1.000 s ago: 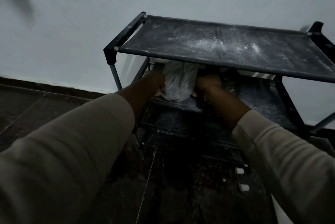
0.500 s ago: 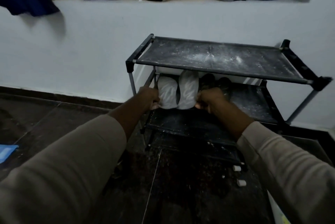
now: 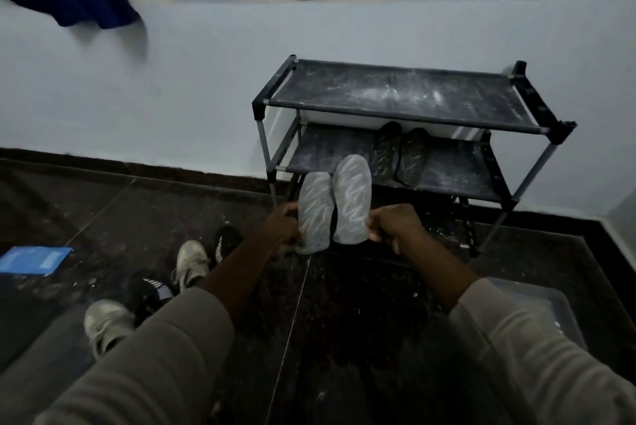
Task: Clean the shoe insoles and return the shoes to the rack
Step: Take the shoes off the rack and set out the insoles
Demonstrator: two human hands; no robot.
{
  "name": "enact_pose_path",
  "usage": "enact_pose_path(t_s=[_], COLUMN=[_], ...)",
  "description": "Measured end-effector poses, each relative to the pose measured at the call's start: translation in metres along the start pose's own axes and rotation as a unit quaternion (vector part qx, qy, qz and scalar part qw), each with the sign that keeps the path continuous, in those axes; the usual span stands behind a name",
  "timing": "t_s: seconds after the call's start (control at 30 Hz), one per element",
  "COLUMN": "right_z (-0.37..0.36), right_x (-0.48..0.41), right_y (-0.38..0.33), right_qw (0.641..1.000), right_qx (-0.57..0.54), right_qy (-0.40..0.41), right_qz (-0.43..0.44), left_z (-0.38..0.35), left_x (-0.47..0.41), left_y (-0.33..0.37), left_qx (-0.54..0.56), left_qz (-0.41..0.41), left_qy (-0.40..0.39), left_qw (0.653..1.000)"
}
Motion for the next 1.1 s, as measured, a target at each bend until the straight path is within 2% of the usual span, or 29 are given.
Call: enact_pose_path(t_s=[0.23, 0.47, 0.53, 0.6, 0.67, 0.73, 0.8, 0.9, 1.03, 1.1], right_z=[-0.015, -0.055, -0.07, -0.083, -0.094, -0.102, -0.108, -0.116, -0.126, -0.127], right_x=[0.004, -0.026, -0.038, -0.046, -0.054, -0.064, -0.072, -0.081, -0.092, -0.096], right_y=[0.061, 0.137, 0.163, 0.186, 0.21, 0.232, 0.25, 0.27, 0.302, 0.318], right_qw=[0.998, 0.991, 0.988, 0.985, 0.981, 0.979, 0.976, 0.97, 0.96, 0.953], right_qx=[0.046, 0.107, 0.114, 0.126, 0.131, 0.137, 0.149, 0.162, 0.192, 0.221], right_qy=[-0.033, -0.045, -0.046, -0.05, -0.06, -0.065, -0.063, -0.074, -0.076, -0.082], right_qz=[-0.01, -0.068, -0.093, -0.111, -0.126, -0.137, -0.145, -0.167, -0.188, -0.19], left_z=[0.012, 0.024, 0.028, 0.029, 0.027, 0.026, 0.029, 0.03, 0.024, 0.024], left_x=[0.028, 0.038, 0.015, -0.013, -0.061, -0.079, -0.067, -0.032, -0.029, -0.034], left_y=[-0.069, -0.14, -0.183, -0.235, -0.324, -0.375, -0.368, -0.311, -0.322, -0.336], left_qx=[0.003, 0.068, 0.058, 0.047, 0.012, 0.002, 0.021, 0.029, -0.05, -0.047], left_qz=[-0.021, 0.017, 0.04, 0.045, 0.063, 0.098, 0.106, 0.107, 0.118, 0.122], left_qy=[-0.002, 0.045, 0.065, 0.052, 0.039, 0.039, 0.076, 0.113, 0.056, 0.046], left_qw=[1.0, 0.997, 0.995, 0.996, 0.997, 0.994, 0.991, 0.987, 0.99, 0.99])
Point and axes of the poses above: each hand's wrist, its own x-axis away from the middle knuckle, its own z-axis out of the back of the hand, y = z × x, the point moved 4 cm from there along -x, towards the middle knuckle, and after that the axes turned 10 degrees about y, right-handed, at the moved point
